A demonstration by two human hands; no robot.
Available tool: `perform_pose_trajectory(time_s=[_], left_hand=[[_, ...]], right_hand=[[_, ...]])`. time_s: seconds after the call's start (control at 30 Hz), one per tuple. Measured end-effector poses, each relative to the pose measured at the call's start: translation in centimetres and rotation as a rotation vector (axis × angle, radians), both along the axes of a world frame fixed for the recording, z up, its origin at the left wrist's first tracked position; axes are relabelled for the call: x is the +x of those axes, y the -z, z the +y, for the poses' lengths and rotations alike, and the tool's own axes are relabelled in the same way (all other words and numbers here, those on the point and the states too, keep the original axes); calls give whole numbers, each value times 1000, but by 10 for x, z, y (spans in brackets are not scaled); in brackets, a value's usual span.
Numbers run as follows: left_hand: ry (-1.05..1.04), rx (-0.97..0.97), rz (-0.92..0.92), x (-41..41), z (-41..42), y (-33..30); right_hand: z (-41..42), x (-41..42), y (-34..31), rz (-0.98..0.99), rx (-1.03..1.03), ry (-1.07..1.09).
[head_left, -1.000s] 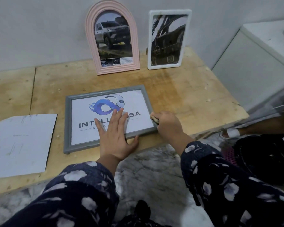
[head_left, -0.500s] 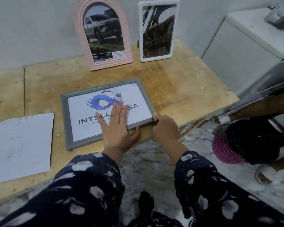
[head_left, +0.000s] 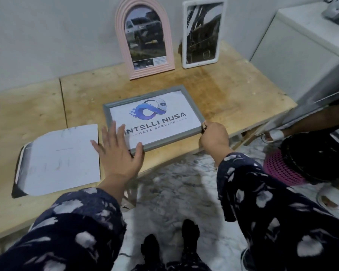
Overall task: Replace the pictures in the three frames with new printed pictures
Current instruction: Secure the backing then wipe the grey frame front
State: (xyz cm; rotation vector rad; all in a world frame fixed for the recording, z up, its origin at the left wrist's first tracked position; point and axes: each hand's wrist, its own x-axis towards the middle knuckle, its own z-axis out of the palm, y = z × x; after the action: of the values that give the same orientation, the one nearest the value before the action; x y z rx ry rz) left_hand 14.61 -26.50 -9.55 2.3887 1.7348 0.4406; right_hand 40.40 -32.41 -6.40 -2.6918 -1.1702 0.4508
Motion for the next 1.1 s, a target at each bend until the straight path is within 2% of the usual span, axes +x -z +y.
perform_pose_trajectory(time_s=[0.13, 0.67, 1.1], left_hand=[[13, -107, -172, -15, 1, 6], [-97, -403, -367, -20, 14, -6], [-147, -629, -483, -22, 20, -8]], right_hand=[[1, -7, 0, -20, 17, 42], [6, -131, 12, -91, 36, -170], [8, -194, 23, -112, 231, -258]])
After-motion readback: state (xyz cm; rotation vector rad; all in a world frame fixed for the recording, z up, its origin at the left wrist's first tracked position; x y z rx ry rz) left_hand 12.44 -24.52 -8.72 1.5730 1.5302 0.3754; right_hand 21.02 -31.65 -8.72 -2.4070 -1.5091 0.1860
